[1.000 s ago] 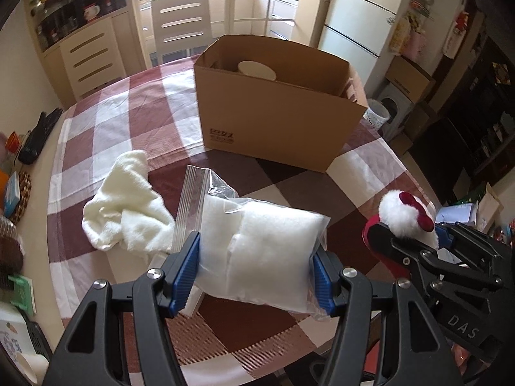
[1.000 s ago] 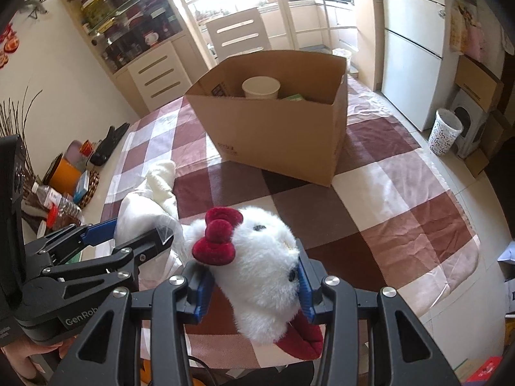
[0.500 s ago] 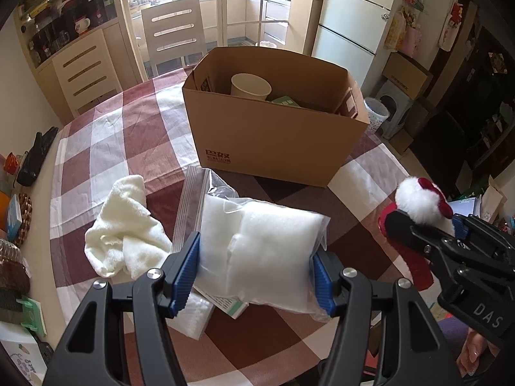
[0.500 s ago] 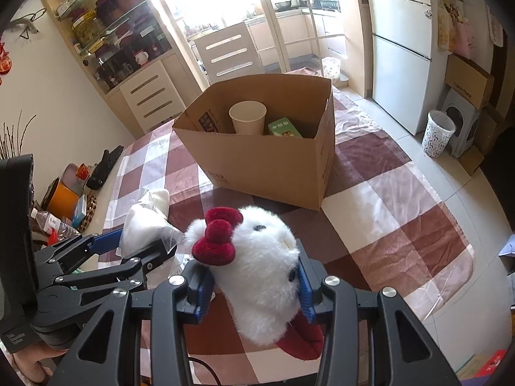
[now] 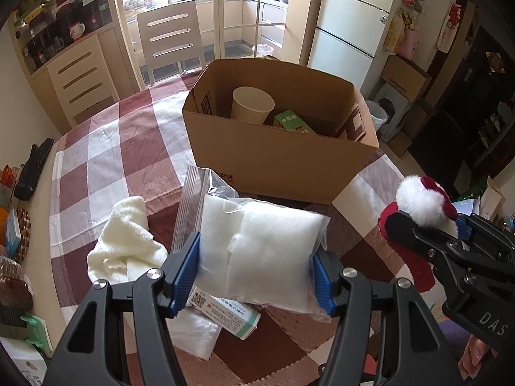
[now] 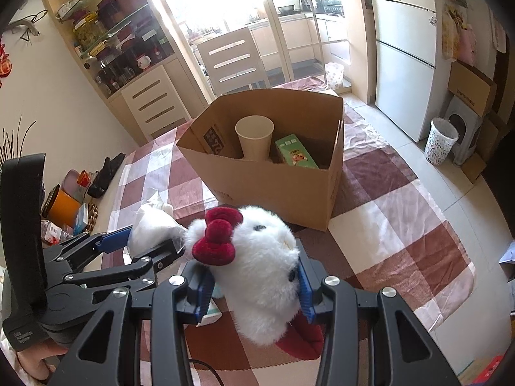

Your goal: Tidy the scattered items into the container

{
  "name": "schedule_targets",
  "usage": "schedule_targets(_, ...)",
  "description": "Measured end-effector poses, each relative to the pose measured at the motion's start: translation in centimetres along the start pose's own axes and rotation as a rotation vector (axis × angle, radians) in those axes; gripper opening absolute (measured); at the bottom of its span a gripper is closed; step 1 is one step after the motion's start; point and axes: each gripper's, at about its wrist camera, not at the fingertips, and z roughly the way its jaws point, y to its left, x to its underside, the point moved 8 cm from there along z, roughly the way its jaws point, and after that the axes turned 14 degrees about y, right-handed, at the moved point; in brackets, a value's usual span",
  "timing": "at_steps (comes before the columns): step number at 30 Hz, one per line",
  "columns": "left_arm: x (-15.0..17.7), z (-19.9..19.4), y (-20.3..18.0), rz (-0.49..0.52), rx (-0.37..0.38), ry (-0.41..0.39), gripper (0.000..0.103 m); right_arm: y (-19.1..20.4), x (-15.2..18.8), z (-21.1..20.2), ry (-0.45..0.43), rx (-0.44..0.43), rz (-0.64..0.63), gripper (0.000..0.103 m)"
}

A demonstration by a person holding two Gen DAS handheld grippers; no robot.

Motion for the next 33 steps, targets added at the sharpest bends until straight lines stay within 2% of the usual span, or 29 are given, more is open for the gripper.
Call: schedule_targets(33, -9.6, -0.1, -0.6, 0.031, 0.034, -0.039, 0.063, -1.0, -8.1, 0.5, -0.028, -0.017, -0.028, 0.044)
